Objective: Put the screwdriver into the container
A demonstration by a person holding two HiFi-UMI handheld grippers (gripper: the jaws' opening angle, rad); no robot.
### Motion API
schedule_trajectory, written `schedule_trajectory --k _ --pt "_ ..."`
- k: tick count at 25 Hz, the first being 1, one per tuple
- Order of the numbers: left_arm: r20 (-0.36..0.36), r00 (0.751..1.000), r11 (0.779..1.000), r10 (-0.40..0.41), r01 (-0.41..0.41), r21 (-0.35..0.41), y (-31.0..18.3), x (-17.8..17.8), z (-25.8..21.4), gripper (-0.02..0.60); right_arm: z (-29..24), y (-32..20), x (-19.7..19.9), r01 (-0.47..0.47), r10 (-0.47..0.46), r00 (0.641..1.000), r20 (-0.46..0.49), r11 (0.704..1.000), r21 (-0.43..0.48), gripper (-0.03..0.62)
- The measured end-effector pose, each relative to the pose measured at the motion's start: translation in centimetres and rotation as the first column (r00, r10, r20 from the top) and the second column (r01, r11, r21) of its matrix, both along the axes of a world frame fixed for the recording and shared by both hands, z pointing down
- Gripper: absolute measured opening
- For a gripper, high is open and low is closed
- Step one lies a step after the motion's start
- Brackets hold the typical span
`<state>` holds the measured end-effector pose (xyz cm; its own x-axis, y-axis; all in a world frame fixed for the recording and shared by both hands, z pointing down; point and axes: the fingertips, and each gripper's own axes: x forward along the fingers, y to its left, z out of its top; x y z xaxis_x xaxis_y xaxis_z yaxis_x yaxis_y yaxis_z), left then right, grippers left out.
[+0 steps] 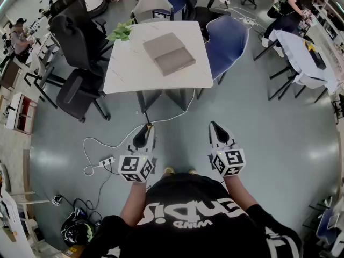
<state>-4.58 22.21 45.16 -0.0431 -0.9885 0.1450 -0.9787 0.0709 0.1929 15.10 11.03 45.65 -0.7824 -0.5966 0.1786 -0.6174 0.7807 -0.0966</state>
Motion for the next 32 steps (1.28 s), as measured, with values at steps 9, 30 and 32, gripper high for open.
schedule_trajectory --k 9,30,32 --pt "0.000 1.000 1.000 -0.017 0.017 0.007 0.7 1.2 -0.3 0.081 -0.3 1.0 0.2 0.071 -0.072 0.997 0.009 0.997 0.024 0.012" --pt "-0.033 0.998 0.998 -0.051 0.052 0.042 -3.2 -0.2 1.7 0.081 3.2 -2.9 -1.7 0.108 -0.108 0.994 -0.014 0.994 -0.009 0.012" --pt "-0.034 0.998 0.998 -0.047 0.048 0.039 -5.1 -1.4 2.0 0.081 3.2 -4.8 -2.6 0.098 -0.099 0.995 -0.018 0.995 -0.009 0.012"
